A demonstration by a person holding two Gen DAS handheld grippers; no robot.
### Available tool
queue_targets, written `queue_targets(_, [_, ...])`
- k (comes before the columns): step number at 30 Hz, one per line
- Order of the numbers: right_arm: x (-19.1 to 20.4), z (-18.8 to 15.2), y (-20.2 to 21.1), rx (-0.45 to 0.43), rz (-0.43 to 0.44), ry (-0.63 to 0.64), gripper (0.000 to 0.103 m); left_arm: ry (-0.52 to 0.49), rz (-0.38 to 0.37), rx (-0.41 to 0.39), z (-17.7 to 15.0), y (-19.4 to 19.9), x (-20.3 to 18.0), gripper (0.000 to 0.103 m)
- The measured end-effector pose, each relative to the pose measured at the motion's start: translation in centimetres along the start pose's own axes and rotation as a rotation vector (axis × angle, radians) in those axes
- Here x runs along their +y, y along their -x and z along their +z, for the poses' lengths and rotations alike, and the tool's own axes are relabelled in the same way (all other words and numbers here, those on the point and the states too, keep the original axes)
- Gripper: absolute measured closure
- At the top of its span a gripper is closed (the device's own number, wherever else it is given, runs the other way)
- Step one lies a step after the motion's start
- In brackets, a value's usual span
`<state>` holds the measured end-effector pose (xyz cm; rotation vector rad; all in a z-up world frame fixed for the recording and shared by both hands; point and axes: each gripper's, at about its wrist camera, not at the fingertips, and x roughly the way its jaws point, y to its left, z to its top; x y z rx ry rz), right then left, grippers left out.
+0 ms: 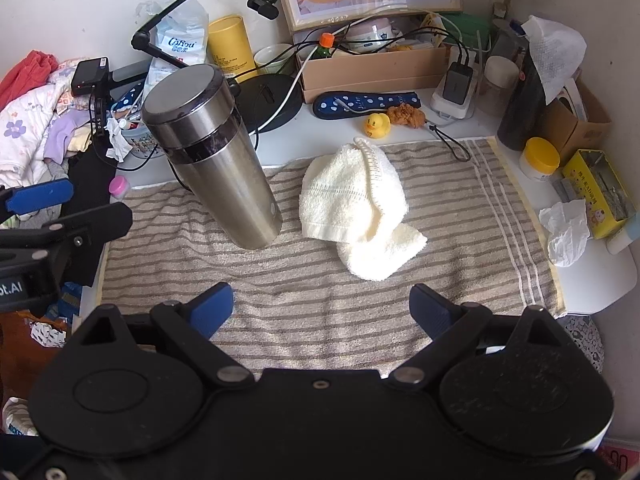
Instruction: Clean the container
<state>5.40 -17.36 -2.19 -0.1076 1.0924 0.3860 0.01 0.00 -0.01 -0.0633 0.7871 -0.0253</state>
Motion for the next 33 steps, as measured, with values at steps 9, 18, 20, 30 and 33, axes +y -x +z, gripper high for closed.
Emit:
queue_targets(9, [-0.2, 0.0, -0.6, 0.010, 0.009, -0.004, 0.008, -0.005, -0.004, 0.026, 0.1, -0.5, -0.1, 0.013])
queue_targets(18, [-0.4, 0.0, -0.9, 0.014, 0.013, -0.004, 0.008, -0.012, -0.008, 0.036, 0.4, -0.8, -0.1, 0.013])
queue_targets(20, [-0.3, 0.0, -0.8, 0.014, 0.012, -0.004, 0.008, -0.014, -0.008, 0.036, 0.5, -0.9, -0.2, 0.013])
queue_targets(30, [0.1, 0.2, -1.0, 0.017, 0.008, -0.006, 0.008, -0.010, -0.006, 0.037, 0.5, -1.0, 0.1, 0.014])
queue_targets(33, [-0.6, 0.1, -1.2, 0.013, 0.016, -0.004, 0.008, -0.010, -0.007, 0.035, 0.5, -1.0, 0.2, 0.013])
